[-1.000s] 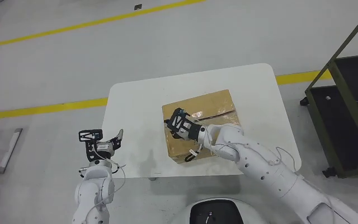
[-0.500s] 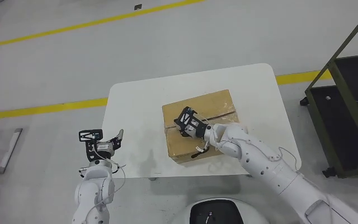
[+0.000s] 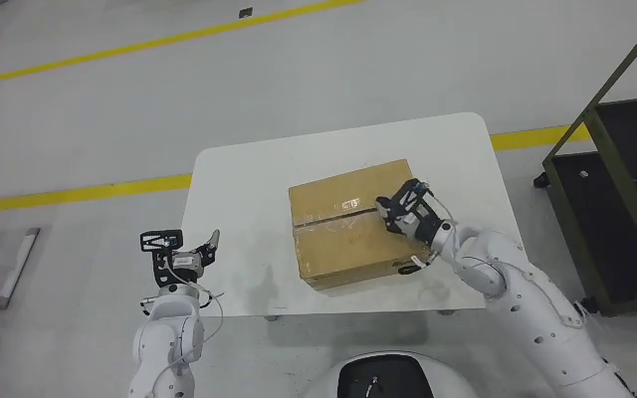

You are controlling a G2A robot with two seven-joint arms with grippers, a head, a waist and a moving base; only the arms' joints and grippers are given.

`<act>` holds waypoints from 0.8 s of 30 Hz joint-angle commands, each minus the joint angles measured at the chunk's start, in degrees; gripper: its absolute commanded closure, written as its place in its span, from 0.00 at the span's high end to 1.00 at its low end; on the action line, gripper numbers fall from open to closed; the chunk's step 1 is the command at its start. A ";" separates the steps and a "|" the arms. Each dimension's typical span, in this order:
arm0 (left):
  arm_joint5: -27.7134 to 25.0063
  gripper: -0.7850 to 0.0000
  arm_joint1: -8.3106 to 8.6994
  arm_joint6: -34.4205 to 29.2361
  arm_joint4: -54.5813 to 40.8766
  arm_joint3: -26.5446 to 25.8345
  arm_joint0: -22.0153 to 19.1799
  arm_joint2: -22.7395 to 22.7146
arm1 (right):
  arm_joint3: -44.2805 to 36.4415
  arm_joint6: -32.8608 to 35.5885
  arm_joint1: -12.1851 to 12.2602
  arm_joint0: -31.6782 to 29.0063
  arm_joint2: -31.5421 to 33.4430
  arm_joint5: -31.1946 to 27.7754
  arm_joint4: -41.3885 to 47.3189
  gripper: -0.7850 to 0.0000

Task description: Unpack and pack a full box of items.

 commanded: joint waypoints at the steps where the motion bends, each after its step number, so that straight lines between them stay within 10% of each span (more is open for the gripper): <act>1: 0.00 1.00 0.00 0.00 0.00 0.00 0.00 0.00 | -1.85 -0.08 0.63 -2.41 3.98 0.23 0.54 0.00; 13: -4.18 1.00 -0.02 3.78 -1.59 -3.34 1.90 0.93 | -13.40 -4.52 2.65 -16.32 20.77 3.10 7.84 0.00; 24: -15.09 1.00 0.25 11.43 -3.77 -13.67 9.69 2.09 | -26.98 -9.85 2.05 -28.74 26.39 19.10 9.49 0.00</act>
